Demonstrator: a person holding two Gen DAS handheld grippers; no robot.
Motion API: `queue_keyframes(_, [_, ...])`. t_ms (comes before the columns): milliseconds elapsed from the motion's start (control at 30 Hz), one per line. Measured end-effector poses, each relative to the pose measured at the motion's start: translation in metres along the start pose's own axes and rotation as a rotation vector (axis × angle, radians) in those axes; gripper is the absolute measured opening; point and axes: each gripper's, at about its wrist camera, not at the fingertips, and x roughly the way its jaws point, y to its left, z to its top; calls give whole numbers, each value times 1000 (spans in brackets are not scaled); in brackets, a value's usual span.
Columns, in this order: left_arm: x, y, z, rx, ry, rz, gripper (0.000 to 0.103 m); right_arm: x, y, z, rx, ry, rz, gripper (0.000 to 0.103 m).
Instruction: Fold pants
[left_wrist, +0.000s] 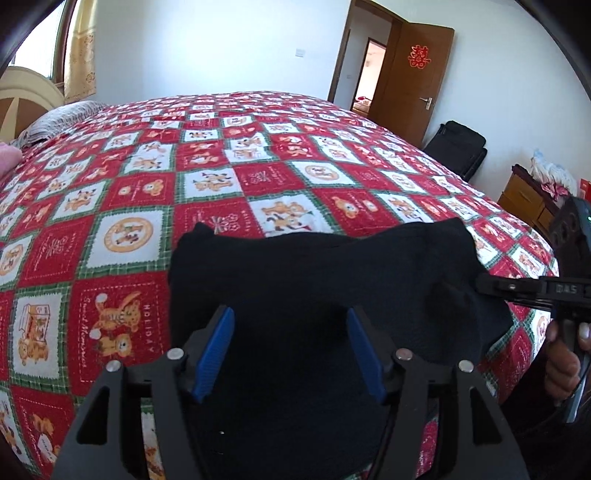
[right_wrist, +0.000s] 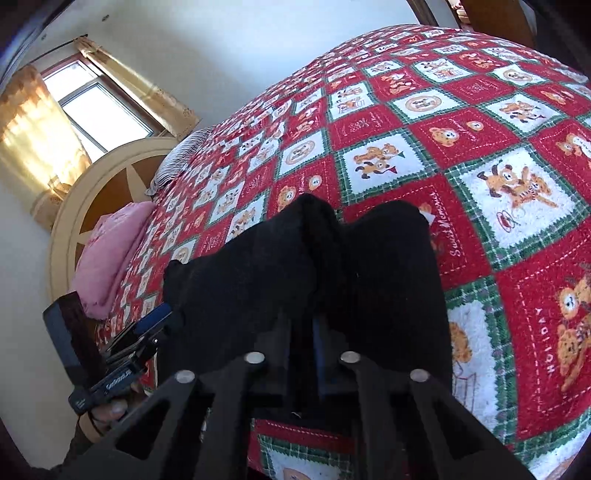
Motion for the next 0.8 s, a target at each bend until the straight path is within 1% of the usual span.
queue_keyframes(33, [0,0,0,-4,0,-1,66,-3,-1,-1,0,-1,12,8])
queue_keyframes(200, [1,-3,-2,16,-3,-2,67,-26,1,0,-46,-54,10,7])
queue_keyframes(300, [1,-4,-3,15,2,-7,67,-32,-4,3,-48,-72,-9,7])
queue_keyframes(467, [4,-2,-4,12,6,6,68,-35,-6,3,-58,-63,1,7])
queue_keyframes(533, [5,0,-5,4,8,3,68,-26,-5,1,-76,-26,-3,8])
queue_keyframes(567, [5,1,-6,4,6,4,68,-21,-5,-1,-81,-15,-24,14])
queue_keyframes(600, [5,1,-6,4,6,4,68,-17,-5,-3,-80,-2,-38,38])
queue_keyframes(633, [5,2,-6,3,6,3,68,-14,-6,-4,-75,8,-34,57])
queue_keyframes(667, [5,3,-6,2,6,3,68,-13,-8,-5,-66,10,-8,80])
queue_keyframes(733, [6,5,-8,6,3,16,68,-17,-12,-5,-56,-15,14,80])
queue_keyframes(800, [7,5,-9,24,-2,43,69,-16,-14,-5,-58,-8,3,79])
